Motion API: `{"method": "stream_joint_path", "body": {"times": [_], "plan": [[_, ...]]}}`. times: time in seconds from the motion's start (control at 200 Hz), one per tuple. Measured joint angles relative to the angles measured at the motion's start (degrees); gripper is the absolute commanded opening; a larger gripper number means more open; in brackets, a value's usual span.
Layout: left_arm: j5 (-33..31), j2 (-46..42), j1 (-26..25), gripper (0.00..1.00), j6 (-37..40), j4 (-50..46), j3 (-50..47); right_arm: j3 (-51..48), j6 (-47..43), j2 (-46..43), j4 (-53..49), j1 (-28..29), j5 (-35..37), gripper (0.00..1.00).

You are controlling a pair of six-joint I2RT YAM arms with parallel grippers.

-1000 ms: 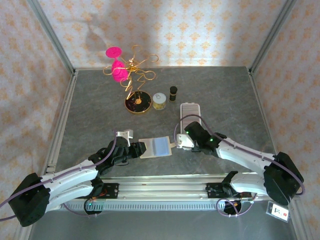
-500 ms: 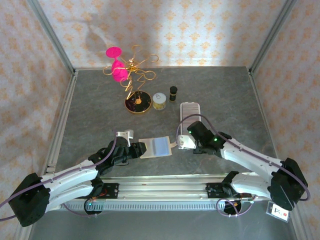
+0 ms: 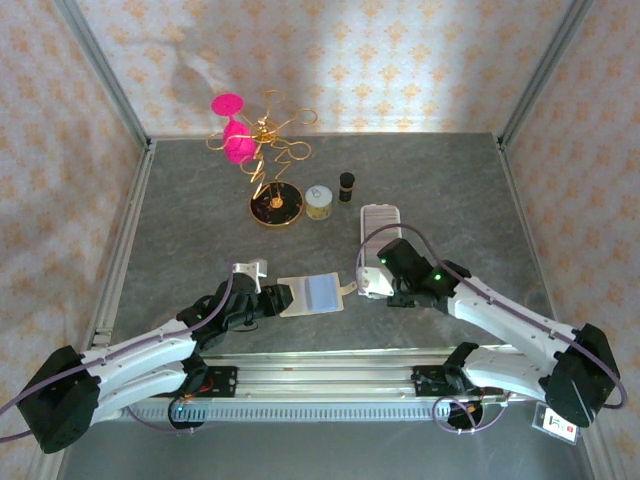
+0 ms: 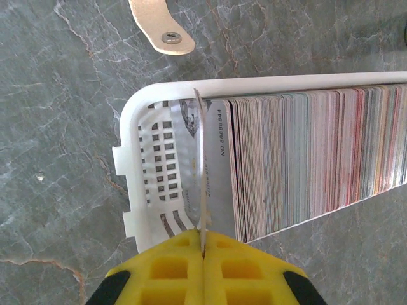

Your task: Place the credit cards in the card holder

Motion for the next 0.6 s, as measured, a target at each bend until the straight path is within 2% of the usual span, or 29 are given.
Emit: {"method": "stream_joint_path", "body": {"times": [0.27, 0.601], "plan": [[0.0, 0.4, 0.0, 0.38, 0.2, -0.6, 1.2, 3.0, 3.9, -1.1, -1.2, 0.0, -3.0, 0.00], [0.0, 0.5, 0.0, 0.38, 1.0, -2.2, 3.0, 0.7, 2.4, 1.2, -1.4, -0.1, 1.7, 0.00]]}}
